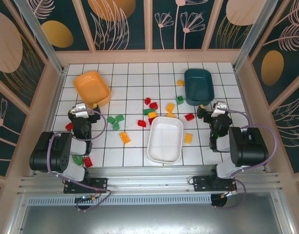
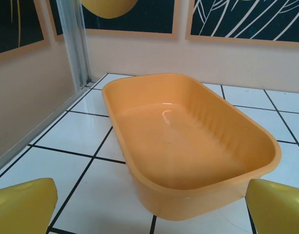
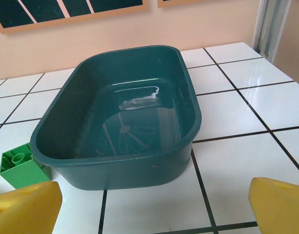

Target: Sort the legos into containers by color

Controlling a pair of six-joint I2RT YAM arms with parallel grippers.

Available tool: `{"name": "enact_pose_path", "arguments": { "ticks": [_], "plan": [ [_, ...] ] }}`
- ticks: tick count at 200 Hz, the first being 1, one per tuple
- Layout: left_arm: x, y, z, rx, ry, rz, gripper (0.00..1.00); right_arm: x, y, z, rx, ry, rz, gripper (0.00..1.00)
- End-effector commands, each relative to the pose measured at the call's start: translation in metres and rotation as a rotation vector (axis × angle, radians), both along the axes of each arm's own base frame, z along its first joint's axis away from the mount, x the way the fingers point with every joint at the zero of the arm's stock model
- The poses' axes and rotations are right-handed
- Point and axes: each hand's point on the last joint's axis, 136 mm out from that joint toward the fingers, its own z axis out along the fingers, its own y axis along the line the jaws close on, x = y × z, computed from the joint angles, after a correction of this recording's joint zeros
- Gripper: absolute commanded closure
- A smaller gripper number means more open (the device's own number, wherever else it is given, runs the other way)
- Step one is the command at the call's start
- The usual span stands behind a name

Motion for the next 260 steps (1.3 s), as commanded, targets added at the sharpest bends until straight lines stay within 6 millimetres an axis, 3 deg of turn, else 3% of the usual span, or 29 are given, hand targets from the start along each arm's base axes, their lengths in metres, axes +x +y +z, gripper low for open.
{"name": "enact_pose_path", "arguments": {
  "ticks": [1, 234, 260],
  "plan": [
    [0.004, -0.001, 0.01, 0.01, -0.029, -0.019, 0.01, 0.006, -0.002, 0.012, -0.002, -0.037, 0.0, 0.01],
    [0.004, -0.002, 0.009, 0.009, -0.027, -0.019, 0.01, 0.005, -0.002, 0.012, 0.0, -0.037, 0.001, 0.01],
    [0.006, 0.0, 0.021, 0.014, -0.028, -0.009, 0.01, 0.009, -0.003, 0.021, -0.025, -0.032, -0.039, 0.01]
  ]
}}
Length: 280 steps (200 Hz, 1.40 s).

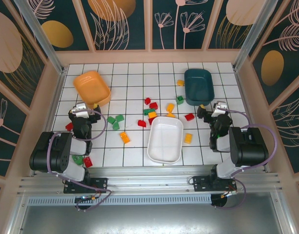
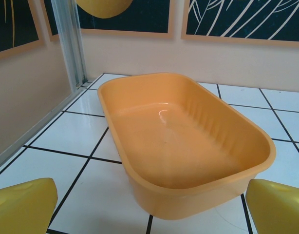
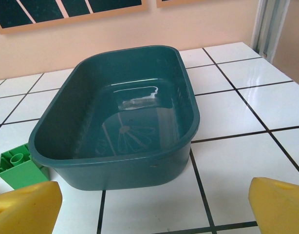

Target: Sort the legos into containers by color

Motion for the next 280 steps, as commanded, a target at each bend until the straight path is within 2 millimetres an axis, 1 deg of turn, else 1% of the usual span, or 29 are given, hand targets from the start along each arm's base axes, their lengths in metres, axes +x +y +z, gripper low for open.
{"name": "enact_pose_path", "arguments": {
  "ticks": [1, 11, 21, 29, 41, 55, 68, 74, 84, 85, 92, 101, 106, 111, 117, 130, 145, 160, 172, 176, 179, 192, 207, 211, 213, 219, 232, 257, 280],
  "plan": [
    [0.006, 0.002, 0.023, 0.014, -0.029, 0.005, 0.01, 0.009, -0.003, 0.022, -0.027, -0.034, -0.043, 0.01],
    [0.013, 0.0, 0.035, 0.018, -0.002, -0.007, 0.01, 0.012, 0.001, 0.031, -0.058, -0.018, -0.056, 0.01],
    [0.016, -0.004, 0.053, 0.002, -0.004, -0.029, 0.01, 0.014, 0.015, 0.046, -0.112, -0.028, -0.035, 0.01],
    [0.015, -0.007, 0.071, -0.038, -0.036, -0.039, 0.01, 0.013, 0.027, 0.064, -0.165, -0.06, -0.034, 0.01],
    [0.008, -0.007, 0.095, -0.107, -0.09, -0.033, 0.01, 0.01, 0.051, 0.097, -0.235, -0.118, 0.0, 0.01],
    [-0.002, 0.0, 0.124, -0.222, -0.166, 0.014, 0.01, 0.006, 0.073, 0.135, -0.23, -0.165, 0.024, 0.01],
    [-0.007, 0.006, 0.139, -0.311, -0.17, 0.057, 0.01, 0.005, 0.073, 0.162, -0.144, -0.157, -0.01, 0.01],
    [-0.007, 0.006, 0.145, -0.341, -0.164, 0.061, 0.01, 0.006, 0.065, 0.175, -0.042, -0.135, -0.062, 0.01],
    [-0.007, 0.005, 0.156, -0.405, -0.159, 0.058, 0.01, 0.006, 0.05, 0.179, 0.117, -0.081, -0.151, 0.01],
    [-0.007, 0.004, 0.156, -0.414, -0.157, 0.056, 0.01, 0.006, 0.048, 0.173, 0.125, -0.06, -0.16, 0.01],
    [-0.007, 0.002, 0.163, -0.488, -0.164, 0.049, 0.01, 0.007, 0.033, 0.166, 0.227, 0.003, -0.232, 0.01],
    [-0.007, -0.002, 0.169, -0.589, -0.172, 0.033, 0.01, 0.003, 0.002, 0.144, 0.371, 0.108, -0.383, 0.01],
    [-0.007, -0.005, 0.17, -0.634, -0.173, 0.019, 0.01, 0.004, -0.009, 0.134, 0.423, 0.149, -0.405, 0.01],
    [-0.008, -0.008, 0.168, -0.67, -0.167, 0.008, 0.01, 0.008, -0.011, 0.127, 0.467, 0.189, -0.361, 0.03],
    [-0.009, -0.008, 0.163, -0.701, -0.158, 0.015, 0.01, 0.01, -0.009, 0.118, 0.517, 0.227, -0.307, 0.12],
    [-0.014, 0.005, 0.144, -0.812, -0.173, 0.112, 0.01, 0.007, -0.008, 0.105, 0.556, 0.281, -0.291, 0.21],
    [-0.014, 0.008, 0.135, -0.762, -0.145, 0.13, 0.01, 0.002, 0.011, 0.098, 0.52, 0.33, -0.248, 0.23],
    [-0.007, 0.011, 0.125, -0.701, -0.043, 0.184, 0.09, -0.007, 0.036, 0.085, 0.447, 0.402, -0.207, 0.24],
    [0.004, 0.011, 0.11, -0.634, 0.08, 0.216, 0.12, -0.015, 0.059, 0.07, 0.393, 0.468, -0.165, 0.24],
    [0.009, 0.011, 0.111, -0.615, 0.108, 0.219, 0.12, -0.018, 0.067, 0.064, 0.379, 0.49, -0.151, 0.24],
    [0.011, 0.01, 0.106, -0.601, 0.142, 0.227, 0.12, -0.021, 0.072, 0.059, 0.37, 0.506, -0.142, 0.24],
    [0.023, 0.013, 0.09, -0.559, 0.252, 0.274, 0.13, -0.032, 0.091, 0.04, 0.34, 0.57, -0.107, 0.24],
    [0.037, 0.017, 0.076, -0.504, 0.323, 0.308, 0.14, -0.047, 0.109, 0.021, 0.328, 0.642, -0.062, 0.26],
    [0.038, 0.02, 0.066, -0.493, 0.349, 0.326, 0.15, -0.052, 0.115, 0.016, 0.326, 0.66, -0.046, 0.27],
    [0.041, 0.021, 0.071, -0.493, 0.34, 0.326, 0.15, -0.054, 0.118, 0.014, 0.325, 0.667, -0.035, 0.27],
    [0.048, 0.022, 0.067, -0.483, 0.361, 0.329, 0.16, -0.061, 0.126, 0.008, 0.316, 0.693, -0.005, 0.28],
    [0.058, 0.025, 0.056, -0.454, 0.4, 0.337, 0.2, -0.077, 0.137, -0.003, 0.279, 0.739, 0.018, 0.28],
    [0.069, 0.032, 0.028, -0.457, 0.48, 0.355, 0.29, -0.102, 0.145, -0.02, 0.227, 0.816, 0.033, 0.28],
    [0.072, 0.037, 0.015, -0.45, 0.507, 0.373, 0.29, -0.121, 0.15, -0.035, 0.215, 0.86, 0.049, 0.29]
  ]
}}
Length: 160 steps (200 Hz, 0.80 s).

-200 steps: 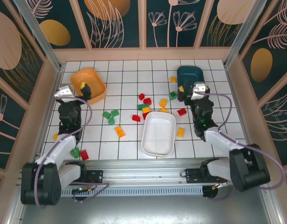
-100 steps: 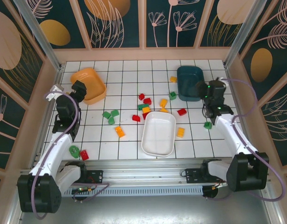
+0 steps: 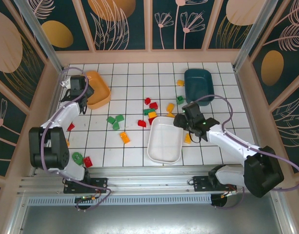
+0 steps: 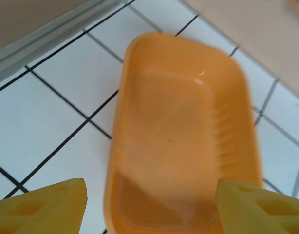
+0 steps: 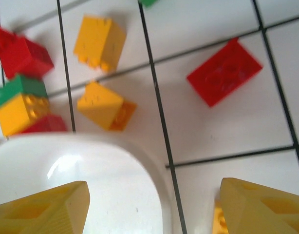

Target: Sort the legos into containers by color

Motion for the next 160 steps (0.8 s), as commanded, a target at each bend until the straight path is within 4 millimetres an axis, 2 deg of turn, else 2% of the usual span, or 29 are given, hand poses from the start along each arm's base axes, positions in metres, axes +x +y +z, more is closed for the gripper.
{"name": "enact_pose_path", "arguments": {
  "ticks": [1, 23, 47, 63, 74, 77, 118, 152, 160],
  "plan": [
    [-0.001, 0.009, -0.006, 0.028, 0.055, 0.003, 0.29, -0.025, -0.005, -0.02, -0.031, 0.078, -0.015, 0.28],
    [-0.005, 0.02, -0.018, 0.023, 0.083, 0.027, 0.29, -0.036, -0.001, -0.035, -0.009, 0.118, -0.012, 0.32],
    [-0.004, 0.028, -0.037, -0.042, 0.08, 0.011, 0.3, -0.043, 0.009, -0.045, 0.023, 0.132, 0.007, 0.45],
    [0.0, 0.028, -0.049, -0.044, 0.11, -0.007, 0.32, -0.044, 0.015, -0.048, 0.027, 0.13, 0.016, 0.58],
    [0.004, 0.027, -0.048, -0.039, 0.11, -0.022, 0.34, -0.044, 0.018, -0.048, 0.023, 0.131, 0.021, 0.65],
    [0.005, 0.027, -0.059, -0.039, 0.136, -0.023, 0.35, -0.044, 0.018, -0.049, 0.019, 0.133, 0.022, 0.67],
    [0.018, 0.031, -0.076, -0.017, 0.169, -0.029, 0.43, -0.038, 0.022, -0.047, -0.041, 0.115, 0.029, 0.85],
    [0.025, 0.033, -0.085, 0.003, 0.179, -0.042, 0.61, -0.032, 0.035, -0.031, -0.052, 0.073, 0.062, 1.0],
    [0.026, 0.032, -0.087, 0.0, 0.183, -0.046, 0.65, -0.03, 0.038, -0.024, -0.05, 0.059, 0.069, 1.0]
  ]
}}
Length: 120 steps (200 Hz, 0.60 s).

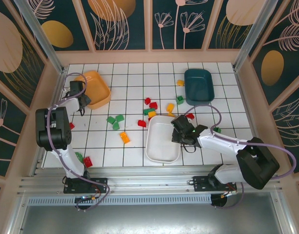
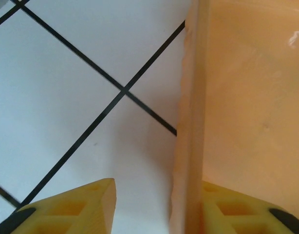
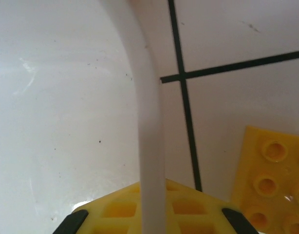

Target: Sort the legos into containers by color

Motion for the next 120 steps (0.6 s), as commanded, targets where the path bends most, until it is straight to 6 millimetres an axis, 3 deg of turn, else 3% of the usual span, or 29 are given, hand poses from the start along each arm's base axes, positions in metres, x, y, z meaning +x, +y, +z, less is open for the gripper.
{"name": "enact_pose_path", "arguments": {
  "ticks": [1, 25, 37, 67, 78, 94, 100, 102, 120],
  "plan": [
    [0.015, 0.0, 0.007, 0.013, -0.033, -0.022, 0.65, 0.016, 0.009, 0.025, 0.0, -0.077, -0.002, 1.0],
    [0.02, -0.002, 0.012, 0.002, -0.045, -0.038, 0.73, 0.031, 0.016, 0.057, 0.012, -0.157, 0.006, 1.0],
    [0.023, -0.003, 0.017, 0.003, -0.052, -0.048, 0.81, 0.044, 0.02, 0.079, 0.019, -0.225, 0.009, 1.0],
    [0.031, -0.01, 0.02, -0.026, -0.057, -0.08, 1.0, 0.104, 0.009, 0.141, 0.018, -0.421, -0.091, 1.0],
    [0.034, -0.011, 0.022, -0.032, -0.056, -0.092, 1.0, 0.13, 0.004, 0.158, 0.022, -0.472, -0.125, 1.0],
    [0.036, -0.015, 0.024, -0.044, -0.056, -0.104, 1.0, 0.169, -0.001, 0.169, 0.007, -0.527, -0.153, 1.0],
    [0.036, -0.016, 0.026, -0.053, -0.065, -0.109, 1.0, 0.181, 0.006, 0.168, 0.009, -0.536, -0.137, 1.0],
    [0.037, -0.017, 0.027, -0.056, -0.067, -0.113, 1.0, 0.19, -0.001, 0.169, 0.008, -0.544, -0.152, 1.0],
    [0.044, -0.032, 0.032, -0.093, -0.093, -0.167, 1.0, 0.241, -0.006, 0.156, -0.028, -0.521, -0.163, 1.0]
  ]
}}
